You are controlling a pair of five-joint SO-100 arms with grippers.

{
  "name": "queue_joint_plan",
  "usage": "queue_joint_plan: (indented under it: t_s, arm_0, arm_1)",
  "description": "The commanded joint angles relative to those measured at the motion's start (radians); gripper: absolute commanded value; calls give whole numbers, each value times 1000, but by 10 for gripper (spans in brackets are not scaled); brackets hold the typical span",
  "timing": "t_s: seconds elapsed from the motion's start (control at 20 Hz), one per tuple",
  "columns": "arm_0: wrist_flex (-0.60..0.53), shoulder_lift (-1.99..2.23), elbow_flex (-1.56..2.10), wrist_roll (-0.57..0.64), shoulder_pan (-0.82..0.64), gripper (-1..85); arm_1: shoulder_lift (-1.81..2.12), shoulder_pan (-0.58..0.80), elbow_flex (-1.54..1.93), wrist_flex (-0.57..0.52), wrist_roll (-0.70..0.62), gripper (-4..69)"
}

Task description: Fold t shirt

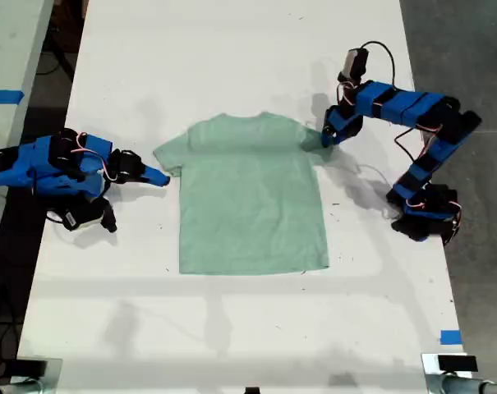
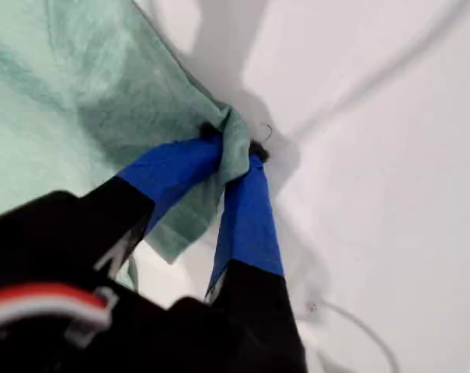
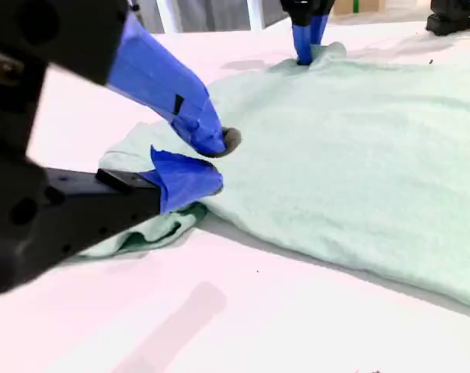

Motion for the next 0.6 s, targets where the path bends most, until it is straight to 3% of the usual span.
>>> queue_joint_plan:
  t_s: [0.0,0.15,0.25,0.55]
  arm_0:
    - [2,9,-3,-17,3,38]
    - [2,9,-3,-17,3,38]
    - [2,9,-3,-17,3,38]
    - [2,9,-3,-17,3,38]
  arm_1:
    - [75,12,-21,37,14,-7]
    - [268,-55,-89,110,8,-7]
    - [351,-160,-158,101,-3,-7]
    - [265,-459,-186,-227,-15,14]
